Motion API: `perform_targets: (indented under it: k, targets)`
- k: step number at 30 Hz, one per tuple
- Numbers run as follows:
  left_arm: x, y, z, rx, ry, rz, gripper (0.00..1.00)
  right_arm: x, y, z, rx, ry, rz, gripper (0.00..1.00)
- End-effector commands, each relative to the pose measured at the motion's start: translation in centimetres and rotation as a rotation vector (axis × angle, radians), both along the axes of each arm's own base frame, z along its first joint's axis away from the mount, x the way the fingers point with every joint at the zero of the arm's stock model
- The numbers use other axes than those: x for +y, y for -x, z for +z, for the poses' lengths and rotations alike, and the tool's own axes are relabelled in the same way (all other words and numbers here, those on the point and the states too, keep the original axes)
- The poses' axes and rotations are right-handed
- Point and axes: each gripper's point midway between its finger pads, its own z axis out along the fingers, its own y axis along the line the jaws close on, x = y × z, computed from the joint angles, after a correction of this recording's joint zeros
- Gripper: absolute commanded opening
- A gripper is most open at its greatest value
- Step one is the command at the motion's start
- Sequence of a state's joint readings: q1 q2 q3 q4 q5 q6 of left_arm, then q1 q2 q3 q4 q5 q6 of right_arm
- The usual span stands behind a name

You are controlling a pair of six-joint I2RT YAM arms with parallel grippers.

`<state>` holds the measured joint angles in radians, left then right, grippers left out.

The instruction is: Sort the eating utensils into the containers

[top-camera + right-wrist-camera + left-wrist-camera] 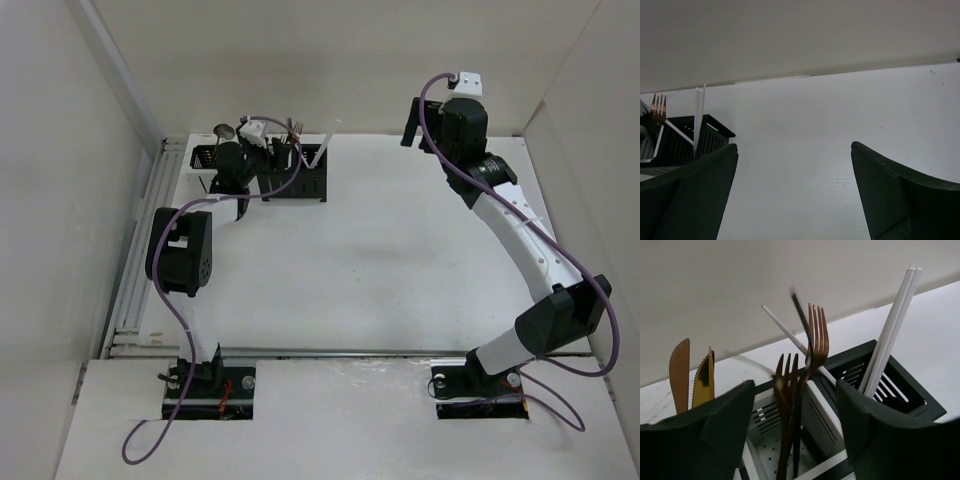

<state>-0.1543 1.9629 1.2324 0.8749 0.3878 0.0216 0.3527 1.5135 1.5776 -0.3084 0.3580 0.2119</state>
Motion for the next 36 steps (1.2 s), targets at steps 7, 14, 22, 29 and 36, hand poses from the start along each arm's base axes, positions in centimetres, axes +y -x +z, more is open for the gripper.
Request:
perform_targets:
  k: [7,14,22,29,36]
  targets:
    - [2.0,0.7,8.2,-0.11,0.07,0.121,1.0,-0.9,1.8,4.1,-0.092,0.026,0.024,0.99]
    - [7.6,2.3,15.5,-0.094,0.147,0.467,1.0,-2.3,3.6,5.4,-0.151,0.05,0.073,0.99]
    - [15.9,8.8,15.9,0.029,0.139,0.829,1.0,-3.1,7.0,4.6,-0.103,0.061,0.084,0.99]
    - [21.5,18.2,13.9,0.149,0.141,0.989,1.0,-3.4,9.6,4.5,-0.127,0.022,0.103,0.99]
    - [22.2,26.6,14.4,0.039,0.176,1.014,1.0,-2.9,11.7,4.6,-0.153,-0.046,0.114,0.99]
